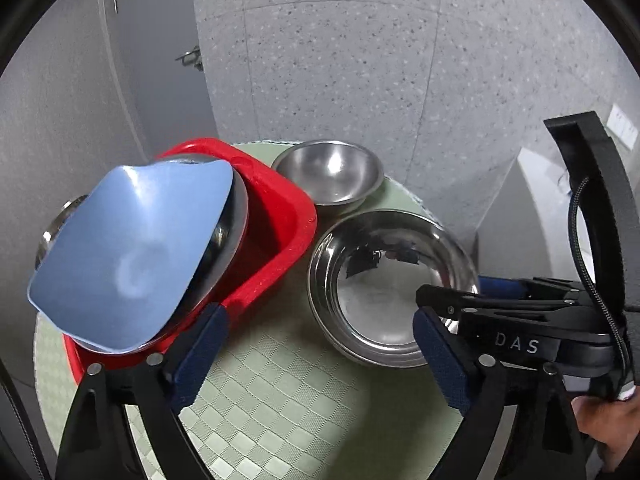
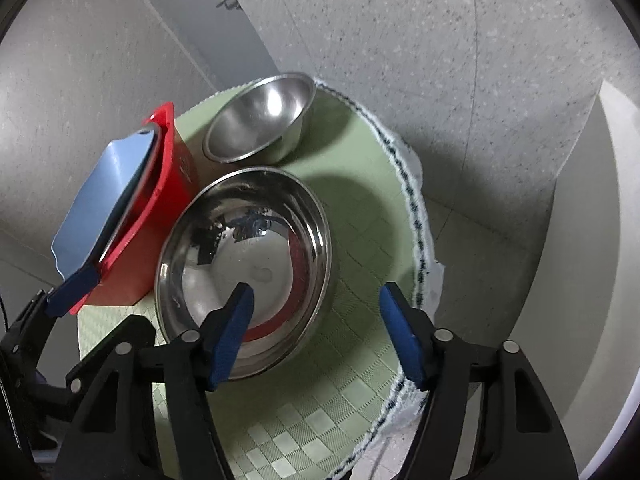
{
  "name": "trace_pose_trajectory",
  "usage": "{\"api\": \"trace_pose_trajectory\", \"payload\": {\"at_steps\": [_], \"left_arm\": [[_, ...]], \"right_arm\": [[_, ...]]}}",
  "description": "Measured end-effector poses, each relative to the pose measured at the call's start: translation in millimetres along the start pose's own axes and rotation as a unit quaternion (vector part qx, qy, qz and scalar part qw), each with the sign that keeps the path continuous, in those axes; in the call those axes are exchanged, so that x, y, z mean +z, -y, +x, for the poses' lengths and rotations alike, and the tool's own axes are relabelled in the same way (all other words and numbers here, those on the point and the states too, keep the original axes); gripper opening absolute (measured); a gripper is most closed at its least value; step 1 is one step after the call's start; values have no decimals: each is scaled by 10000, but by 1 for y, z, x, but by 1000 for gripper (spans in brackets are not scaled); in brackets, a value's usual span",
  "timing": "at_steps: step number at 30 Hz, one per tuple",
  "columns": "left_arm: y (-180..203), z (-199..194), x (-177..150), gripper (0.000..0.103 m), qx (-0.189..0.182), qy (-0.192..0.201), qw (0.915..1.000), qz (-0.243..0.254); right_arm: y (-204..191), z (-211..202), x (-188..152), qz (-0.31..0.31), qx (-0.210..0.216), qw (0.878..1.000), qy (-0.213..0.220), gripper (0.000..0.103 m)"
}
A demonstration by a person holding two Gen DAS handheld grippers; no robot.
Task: Organize plates and bowls
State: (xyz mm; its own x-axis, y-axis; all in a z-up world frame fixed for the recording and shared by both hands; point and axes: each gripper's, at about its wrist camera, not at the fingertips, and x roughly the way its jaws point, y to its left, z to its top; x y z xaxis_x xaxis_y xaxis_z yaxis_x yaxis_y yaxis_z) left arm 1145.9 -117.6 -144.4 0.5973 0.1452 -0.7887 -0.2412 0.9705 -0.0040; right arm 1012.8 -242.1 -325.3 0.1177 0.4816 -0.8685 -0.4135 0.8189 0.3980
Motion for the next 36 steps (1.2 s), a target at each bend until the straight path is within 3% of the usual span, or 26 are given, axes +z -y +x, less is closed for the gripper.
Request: {"api": "trace_pose_trajectory", "payload": {"at_steps": [2,4,9,12,15,17,18,19,23,30,36], "left_arm": [[6,1,1,78,-116,-73,9999,-32],[13,5,-1,74,-238,-134,9996,-80],[10,31,-3,76,-200,-564,9979,-243],[5,50,0,74,-436,-745,9952,-462],[4,59,6,64,-468,-733,9953,-437],[8,65,9,45,-511,-721,9957,-272],[10,70,11,43,-502,-737,9958,-189],[12,72,13,43,-444,-719,9963,-129],[5,71,8,28,-556,-660,9962,-114],[-1,34,11,28,-831,-131,9964,63],[-45,-16,21,27,-1177,525,9917,-46]], "right_arm": [[2,2,0,26,42,10000,-21,60],[2,3,0,-16,66,10000,-34,60],[7,3,1,23,97,9999,-37,59],[6,5,1,-25,108,9999,-58,58],[2,12,2,-95,166,9997,-129,51],[-1,16,1,-146,230,9995,-167,36],[-2,17,0,-166,252,9994,-192,32],[-3,18,0,-196,251,9993,-218,27],[0,13,-4,-167,220,9995,-175,25],[-7,-29,-4,-83,197,9996,208,24],[-45,-72,6,-208,231,9975,633,24]]}}
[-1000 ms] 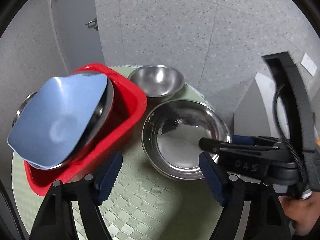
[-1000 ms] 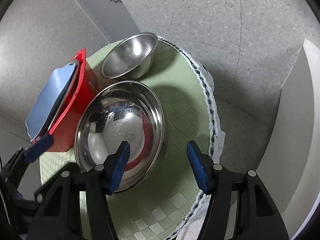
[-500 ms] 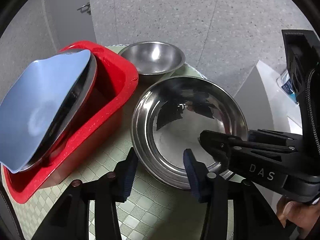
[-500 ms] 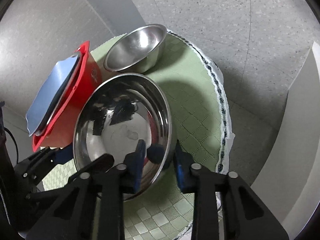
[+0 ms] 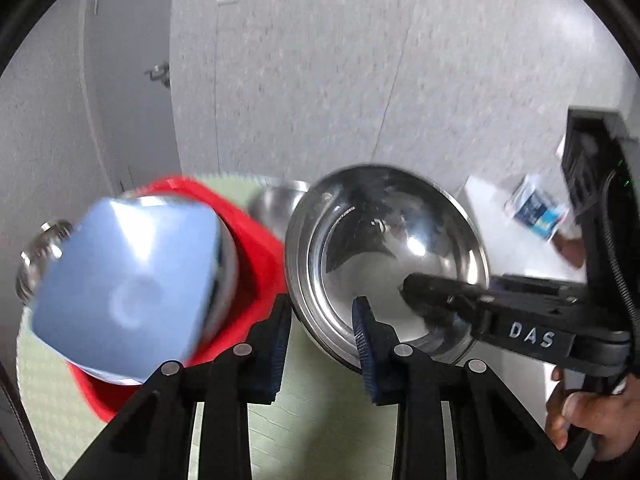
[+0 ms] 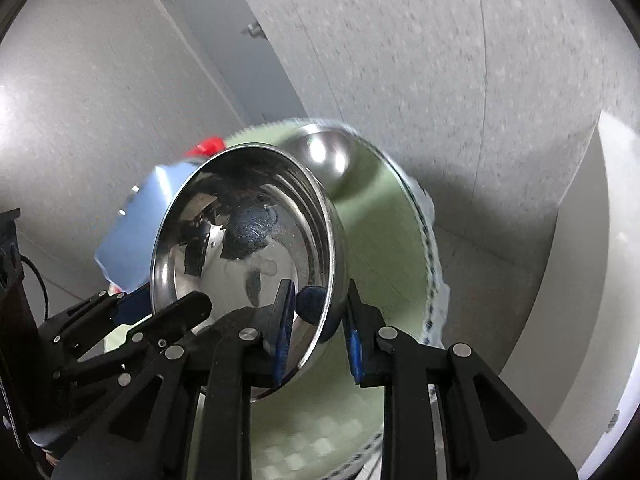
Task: Organize plates and bowls
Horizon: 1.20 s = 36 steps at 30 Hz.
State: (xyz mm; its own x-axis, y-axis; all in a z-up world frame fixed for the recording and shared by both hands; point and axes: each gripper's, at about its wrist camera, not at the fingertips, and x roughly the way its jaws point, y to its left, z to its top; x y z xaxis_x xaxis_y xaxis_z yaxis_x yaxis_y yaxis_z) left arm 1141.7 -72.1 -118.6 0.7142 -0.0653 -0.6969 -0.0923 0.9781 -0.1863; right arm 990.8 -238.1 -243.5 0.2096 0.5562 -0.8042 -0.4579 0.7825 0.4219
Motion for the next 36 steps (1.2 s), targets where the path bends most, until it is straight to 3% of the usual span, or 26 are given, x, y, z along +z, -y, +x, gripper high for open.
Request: {"api": "trace_pose_trajectory", "payload": {"at_steps": [7,16,24,29,36], "left_arm": [[-83,-57,7,27,-4,585,9981,-181],[-218,-105,-5,27,229,738,9956,-532],[-319,-122,-14,27,369,433,9950,-823],[-367,-111,-21,27,425,154,9940,-1001],[-391,-82,-19,27,434,-201,9918,-1185]], "right_arm": [[-88,-6,31,-344,136,9987,356,24],[-213,53,56,-732,280,9965,292,24],[-289,126,72,-857,341,9957,-88,24],[-307,171,81,-967,288,9936,-505,24],[-315,222,97,-1191,81,9878,-1005,24]]}}
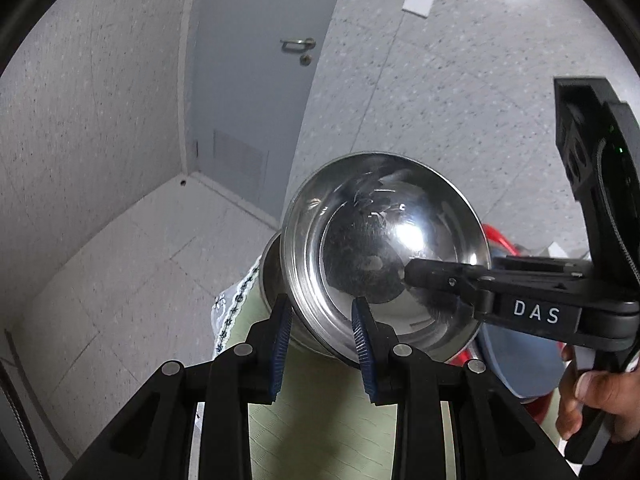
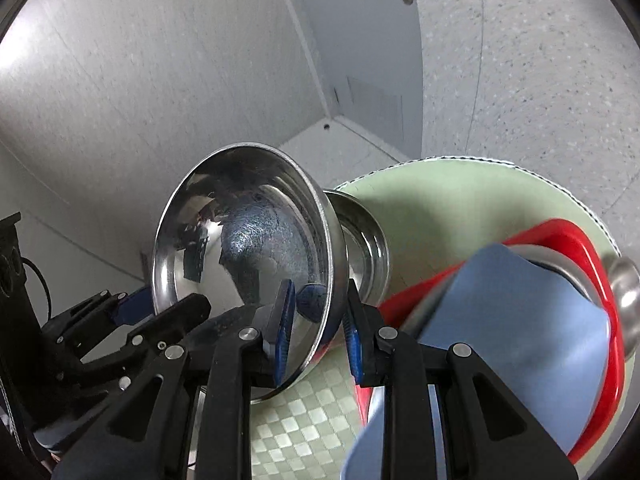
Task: Organize plates and bowls
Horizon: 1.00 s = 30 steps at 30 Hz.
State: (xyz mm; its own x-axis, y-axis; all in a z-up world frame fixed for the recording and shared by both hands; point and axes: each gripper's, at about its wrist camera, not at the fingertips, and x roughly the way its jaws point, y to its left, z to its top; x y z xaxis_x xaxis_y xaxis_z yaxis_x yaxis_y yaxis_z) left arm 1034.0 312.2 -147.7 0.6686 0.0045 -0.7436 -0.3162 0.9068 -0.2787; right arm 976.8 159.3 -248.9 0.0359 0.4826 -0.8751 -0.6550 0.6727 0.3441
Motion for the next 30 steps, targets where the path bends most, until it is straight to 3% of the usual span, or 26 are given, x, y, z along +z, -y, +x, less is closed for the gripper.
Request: {"api": "trace_pose_trajectory", "payload": {"at_steps": [12,15,21,24,26,30], "left_arm": [[-8,38,25,27,-61,-524,9986,-52],[-9,37,34,27,-59,-513,9987,-12],[-13,33,31,29,-44,-507,9987,32],[-9,36,29,35,29,-493,9987,139],[-7,39,27,50,39,-498,9987,138],[-7,35,25,56,29,-417,9991,100]], "right_arm": [[20,44,21,-4,-67,9980,-630,24],[23,53,20,59,40,9973,-730,24],[22,56,24,10,-250,9969,-743,26],[20,56,24,-30,-353,9967,-725,26],[18,56,23,-68,-414,9965,-726,25],[13,55,21,-117,-528,9962,-675,25]]}}
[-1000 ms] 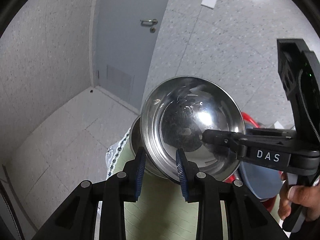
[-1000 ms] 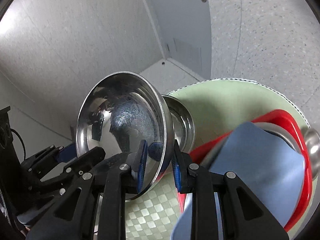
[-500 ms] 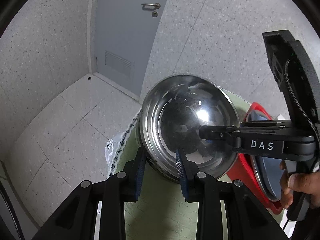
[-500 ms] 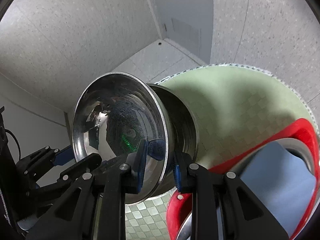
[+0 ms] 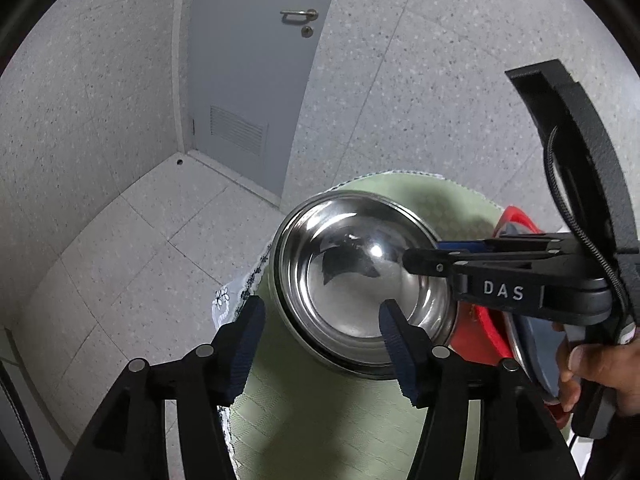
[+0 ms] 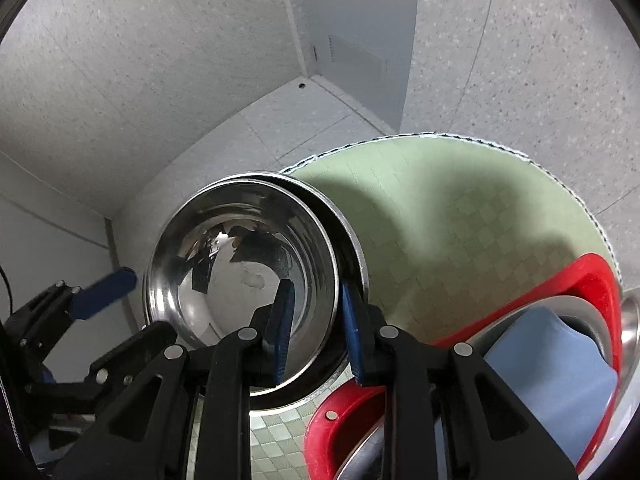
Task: Organize plates and bowls
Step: 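Lower the steel bowl into the red basin and open both grippers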
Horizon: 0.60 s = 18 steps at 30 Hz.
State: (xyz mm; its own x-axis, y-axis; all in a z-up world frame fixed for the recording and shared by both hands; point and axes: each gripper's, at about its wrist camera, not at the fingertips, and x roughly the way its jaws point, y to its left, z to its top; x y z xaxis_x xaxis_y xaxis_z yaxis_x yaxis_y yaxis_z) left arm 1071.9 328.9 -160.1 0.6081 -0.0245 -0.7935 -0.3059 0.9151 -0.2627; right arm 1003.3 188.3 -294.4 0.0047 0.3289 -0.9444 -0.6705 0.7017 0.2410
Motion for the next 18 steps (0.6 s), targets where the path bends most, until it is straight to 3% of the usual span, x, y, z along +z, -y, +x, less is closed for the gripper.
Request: {"api": "trace_pose_trajectory", "payload": {"at_steps": [3,5,8,12,14,18], "left_arm": [[0,-4,1,65,13,115,9999,-45],[4,-8,0,67,68,210,9997,-61],[10,-13,-4,67,140,291,9994,-95],[28,-31,-8,68,221,520,9984,-97],[45,-43,-10,75,278,686,9972,-57],[99,-66,-13,79,291,998,9945,133]], "right_arm": [[-2,-6,-3,-11,33,9999,97,31],[-7,-12,-6,-66,115,9998,159,46],[-12,-22,-9,-186,116,9993,295,60],[-3,-46,-15,-102,240,9971,710,60],[6,-67,-22,-106,251,9948,978,60],[36,-110,-39,58,301,9889,1454,61]]}}
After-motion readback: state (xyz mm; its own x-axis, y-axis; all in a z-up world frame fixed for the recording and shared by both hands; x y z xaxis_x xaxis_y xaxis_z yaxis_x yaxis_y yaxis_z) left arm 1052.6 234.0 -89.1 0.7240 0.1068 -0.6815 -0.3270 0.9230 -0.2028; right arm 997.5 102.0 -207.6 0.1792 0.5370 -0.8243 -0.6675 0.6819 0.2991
